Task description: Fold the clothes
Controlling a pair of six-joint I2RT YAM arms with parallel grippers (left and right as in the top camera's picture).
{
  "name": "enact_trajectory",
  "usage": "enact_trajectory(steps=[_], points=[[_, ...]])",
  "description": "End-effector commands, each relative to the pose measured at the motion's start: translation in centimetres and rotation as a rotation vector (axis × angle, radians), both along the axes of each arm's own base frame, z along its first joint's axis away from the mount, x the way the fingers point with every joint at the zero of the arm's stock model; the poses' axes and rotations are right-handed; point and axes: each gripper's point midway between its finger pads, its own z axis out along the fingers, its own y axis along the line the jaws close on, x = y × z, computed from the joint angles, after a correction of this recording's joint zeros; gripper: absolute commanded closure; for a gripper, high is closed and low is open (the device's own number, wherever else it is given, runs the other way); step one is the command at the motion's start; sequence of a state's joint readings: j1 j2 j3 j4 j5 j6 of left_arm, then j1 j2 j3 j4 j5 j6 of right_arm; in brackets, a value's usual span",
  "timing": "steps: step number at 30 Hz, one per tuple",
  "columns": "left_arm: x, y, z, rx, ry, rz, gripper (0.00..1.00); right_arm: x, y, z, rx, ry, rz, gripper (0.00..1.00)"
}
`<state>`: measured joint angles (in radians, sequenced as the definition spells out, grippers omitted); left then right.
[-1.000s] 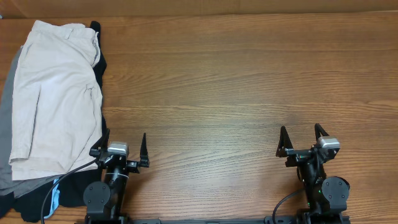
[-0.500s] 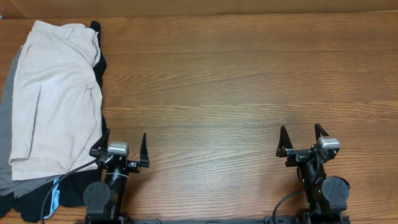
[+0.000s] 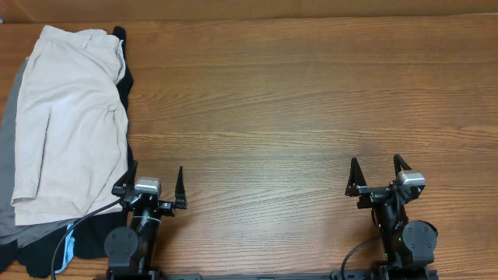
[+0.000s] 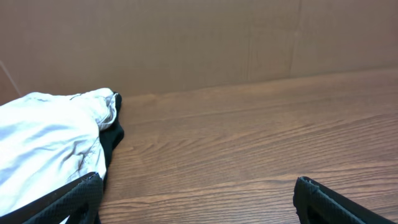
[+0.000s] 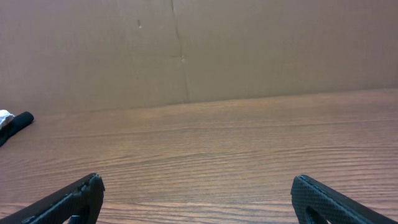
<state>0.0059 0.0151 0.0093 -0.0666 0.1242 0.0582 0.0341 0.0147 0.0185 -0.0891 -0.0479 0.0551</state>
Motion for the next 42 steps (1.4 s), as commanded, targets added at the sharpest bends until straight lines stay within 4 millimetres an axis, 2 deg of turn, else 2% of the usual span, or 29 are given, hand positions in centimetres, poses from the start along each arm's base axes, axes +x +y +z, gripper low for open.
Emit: enact_trajectory(steps=[1,34,42], points=[[0.0,-0.1,0.0,-0.009,-0.005,-0.002,0.0,0.0,-0.1,-0.1,-0.003,-0.009,-0.007,0.0],[0.0,-0.1,0.1,-0.009,-0.007,-0.005,0.0,0.0,-0.1,0.0,-0.002,-0.01,-0.003,0.0],[0.0,-0.3,2.1,-0.01,-0.09,-0.014,0.0,0.0,-0.1,0.0,0.001,-0.011,-0.003,0.0]])
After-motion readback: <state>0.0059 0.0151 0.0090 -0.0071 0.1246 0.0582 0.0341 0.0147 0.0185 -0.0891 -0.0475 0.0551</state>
